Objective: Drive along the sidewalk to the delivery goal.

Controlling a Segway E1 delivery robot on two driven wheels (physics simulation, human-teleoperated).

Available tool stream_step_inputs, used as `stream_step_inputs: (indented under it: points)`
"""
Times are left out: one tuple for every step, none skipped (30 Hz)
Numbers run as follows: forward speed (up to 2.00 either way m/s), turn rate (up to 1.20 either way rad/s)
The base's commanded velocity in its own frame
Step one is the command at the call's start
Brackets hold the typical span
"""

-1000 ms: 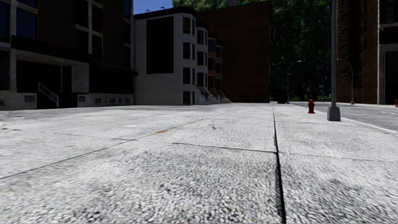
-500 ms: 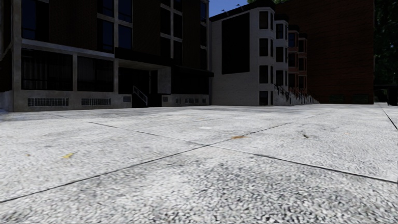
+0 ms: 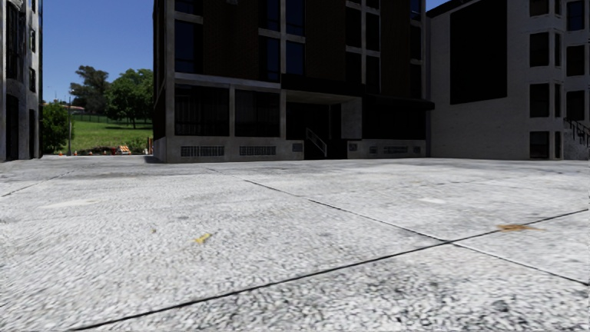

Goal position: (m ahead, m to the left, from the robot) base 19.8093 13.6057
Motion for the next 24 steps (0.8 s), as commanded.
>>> stream_step_inputs:
  points:
    - [1.52, 0.71]
    - [1.52, 0.71]
    - [1.52, 0.71]
    - [1.52, 0.71]
    - [1.52, 0.71]
    - [1.52, 0.71]
    - [1.52, 0.71]
    - [1.52, 0.71]
    - [1.52, 0.71]
    - [1.52, 0.71]
    - [1.52, 0.71]
    - [1.52, 0.71]
    - [1.52, 0.71]
    - [1.53, 0.71]
    - [1.53, 0.71]
    - [1.53, 0.71]
    - [1.53, 0.71]
    - [1.53, 0.71]
    - [1.53, 0.71]
    - [1.53, 0.71]
    - [1.53, 0.71]
    - [1.53, 0.56]
    - [1.53, 0.0]
    - [1.53, 0.0]
